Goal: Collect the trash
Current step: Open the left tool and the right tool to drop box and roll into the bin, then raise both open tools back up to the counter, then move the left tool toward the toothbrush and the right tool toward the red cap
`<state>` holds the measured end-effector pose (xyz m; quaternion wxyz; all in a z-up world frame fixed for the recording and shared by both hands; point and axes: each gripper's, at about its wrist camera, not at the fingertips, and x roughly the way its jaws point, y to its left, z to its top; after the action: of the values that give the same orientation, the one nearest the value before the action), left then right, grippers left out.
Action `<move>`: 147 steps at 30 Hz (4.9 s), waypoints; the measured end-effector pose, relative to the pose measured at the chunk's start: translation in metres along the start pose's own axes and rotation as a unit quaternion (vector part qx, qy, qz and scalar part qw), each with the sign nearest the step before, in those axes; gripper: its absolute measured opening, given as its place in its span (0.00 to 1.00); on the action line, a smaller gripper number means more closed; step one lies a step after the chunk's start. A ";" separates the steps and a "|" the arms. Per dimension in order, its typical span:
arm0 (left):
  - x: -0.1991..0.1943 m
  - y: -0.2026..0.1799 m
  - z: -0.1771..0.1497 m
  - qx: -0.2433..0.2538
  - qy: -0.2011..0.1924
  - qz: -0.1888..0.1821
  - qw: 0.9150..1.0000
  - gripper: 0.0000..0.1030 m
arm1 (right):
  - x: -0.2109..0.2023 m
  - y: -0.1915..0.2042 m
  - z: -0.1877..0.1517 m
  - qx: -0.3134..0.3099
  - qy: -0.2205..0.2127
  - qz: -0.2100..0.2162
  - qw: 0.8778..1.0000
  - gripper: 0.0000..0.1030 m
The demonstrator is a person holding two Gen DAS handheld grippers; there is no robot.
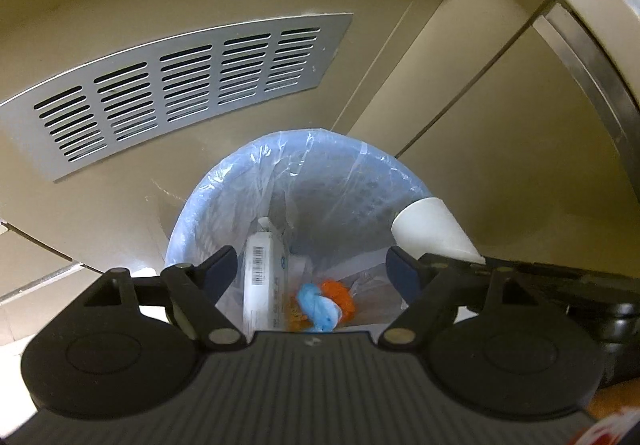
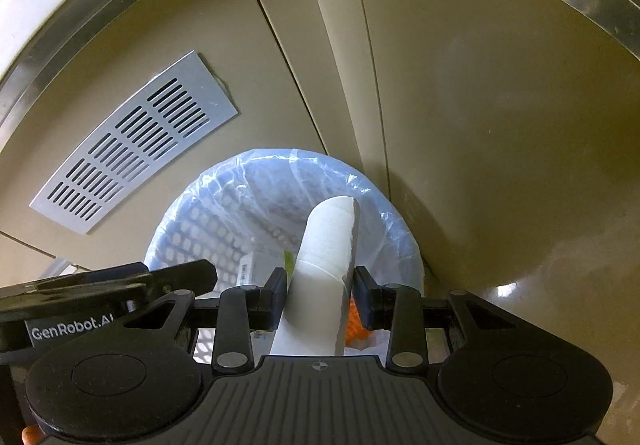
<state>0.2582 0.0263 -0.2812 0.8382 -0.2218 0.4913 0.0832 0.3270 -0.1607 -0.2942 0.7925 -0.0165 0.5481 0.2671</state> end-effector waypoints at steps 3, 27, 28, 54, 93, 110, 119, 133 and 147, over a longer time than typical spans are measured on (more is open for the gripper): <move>-0.002 0.001 -0.002 0.004 0.001 0.004 1.000 0.77 | 0.001 0.001 -0.001 0.000 -0.003 0.001 1.000 0.35; -0.043 0.012 0.002 -0.011 -0.028 0.017 0.999 0.76 | 0.004 0.012 -0.003 0.017 -0.025 0.019 0.999 0.59; -0.045 0.013 0.002 -0.011 -0.028 0.016 0.999 0.76 | 0.003 0.011 -0.003 0.019 -0.022 0.018 0.999 0.59; -0.091 0.012 -0.010 0.011 -0.051 -0.002 0.999 0.76 | -0.043 0.024 -0.016 0.014 -0.013 0.011 1.000 0.60; -0.236 -0.004 0.032 0.118 -0.175 -0.048 0.976 0.75 | -0.216 0.051 0.011 -0.025 -0.163 0.042 0.985 0.60; -0.176 -0.038 0.190 0.162 -0.226 0.005 0.960 0.71 | -0.210 -0.025 0.154 -0.019 -0.212 0.033 0.977 0.60; -0.117 -0.042 0.279 0.184 -0.224 0.029 0.957 0.71 | -0.187 -0.061 0.221 -0.007 -0.209 0.021 0.978 0.60; -0.051 -0.038 0.353 0.212 -0.150 0.033 0.965 0.70 | -0.170 -0.093 0.243 0.017 -0.194 0.009 0.981 0.60; -0.054 -0.079 0.315 0.266 -0.115 0.014 0.957 0.26 | -0.162 -0.096 0.249 0.023 -0.188 0.024 0.982 0.60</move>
<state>0.5071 0.1035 -0.0802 0.9167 0.0269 0.3985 -0.0138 0.5415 -0.2290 -0.0781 0.8751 0.0655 0.3952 0.2716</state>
